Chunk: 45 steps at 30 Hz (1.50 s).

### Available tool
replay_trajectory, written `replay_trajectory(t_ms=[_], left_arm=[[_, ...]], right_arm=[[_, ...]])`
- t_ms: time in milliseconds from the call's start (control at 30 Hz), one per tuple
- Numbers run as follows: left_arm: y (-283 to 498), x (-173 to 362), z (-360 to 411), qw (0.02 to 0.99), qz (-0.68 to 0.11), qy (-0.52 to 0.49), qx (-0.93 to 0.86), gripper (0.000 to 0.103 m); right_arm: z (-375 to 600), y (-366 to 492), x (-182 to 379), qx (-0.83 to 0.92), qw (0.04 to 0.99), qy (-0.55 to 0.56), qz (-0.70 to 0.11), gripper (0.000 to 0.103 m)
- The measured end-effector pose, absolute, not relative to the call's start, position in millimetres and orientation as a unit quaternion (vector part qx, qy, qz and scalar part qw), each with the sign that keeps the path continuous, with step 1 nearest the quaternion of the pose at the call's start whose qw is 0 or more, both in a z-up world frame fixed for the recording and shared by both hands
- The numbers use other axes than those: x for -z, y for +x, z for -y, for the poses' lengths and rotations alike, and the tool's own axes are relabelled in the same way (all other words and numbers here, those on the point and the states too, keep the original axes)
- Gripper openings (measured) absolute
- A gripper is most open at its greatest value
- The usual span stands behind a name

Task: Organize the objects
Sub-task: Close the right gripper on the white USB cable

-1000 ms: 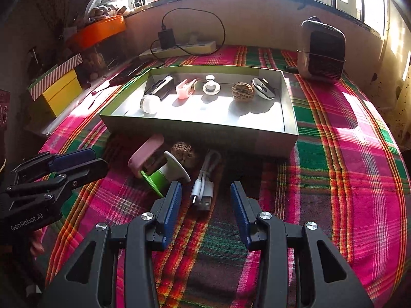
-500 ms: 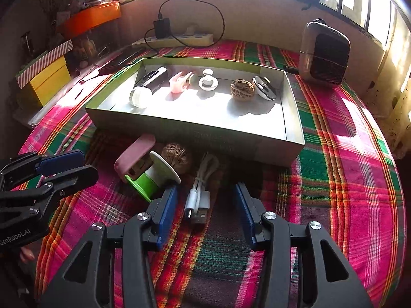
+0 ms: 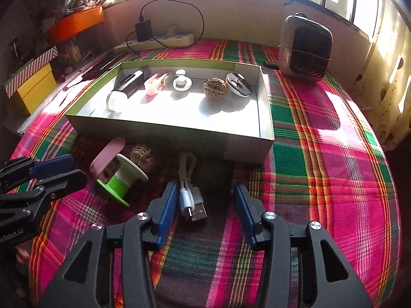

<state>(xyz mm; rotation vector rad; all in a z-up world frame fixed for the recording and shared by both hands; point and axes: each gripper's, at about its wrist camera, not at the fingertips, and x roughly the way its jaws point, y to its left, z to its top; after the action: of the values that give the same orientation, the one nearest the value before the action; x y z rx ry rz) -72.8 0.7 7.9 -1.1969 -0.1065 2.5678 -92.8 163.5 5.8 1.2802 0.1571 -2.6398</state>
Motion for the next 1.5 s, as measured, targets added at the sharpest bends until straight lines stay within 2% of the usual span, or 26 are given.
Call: replay_trajectory(t_ms=[133,200,267,367,867,1500], left_arm=[[-76.9,-7.8,-5.5,0.16,0.032,-0.42,-0.893,0.037],[-79.2,-7.6,-7.5,0.166,0.032,-0.422,-0.891,0.037],[-81.3,-7.2,-10.1,0.169,0.03,-0.423,-0.89,0.037],[-83.5,-6.9,-14.4,0.173,0.026,-0.425,-0.888,0.037],[-90.9,-10.5,-35.7,0.185,0.006,-0.425,-0.886,0.037],[-100.6,-5.7,-32.0,0.143,-0.02,-0.435,-0.889,0.037]], right_arm=[[-168.3,-93.5,-5.9,0.894,0.098,0.434,-0.053,0.046],[-170.0,-93.0,-6.2,0.894,0.097,0.433,-0.055,0.04],[-171.4,-92.4,-6.9,0.894,0.097,0.433,-0.057,0.029],[-171.8,-90.8,-6.8,0.894,0.099,0.433,-0.061,0.026],[-178.3,-90.5,-7.4,0.894,0.109,0.431,-0.051,0.025],[-180.0,-89.6,-8.0,0.894,0.115,0.432,-0.042,0.025]])
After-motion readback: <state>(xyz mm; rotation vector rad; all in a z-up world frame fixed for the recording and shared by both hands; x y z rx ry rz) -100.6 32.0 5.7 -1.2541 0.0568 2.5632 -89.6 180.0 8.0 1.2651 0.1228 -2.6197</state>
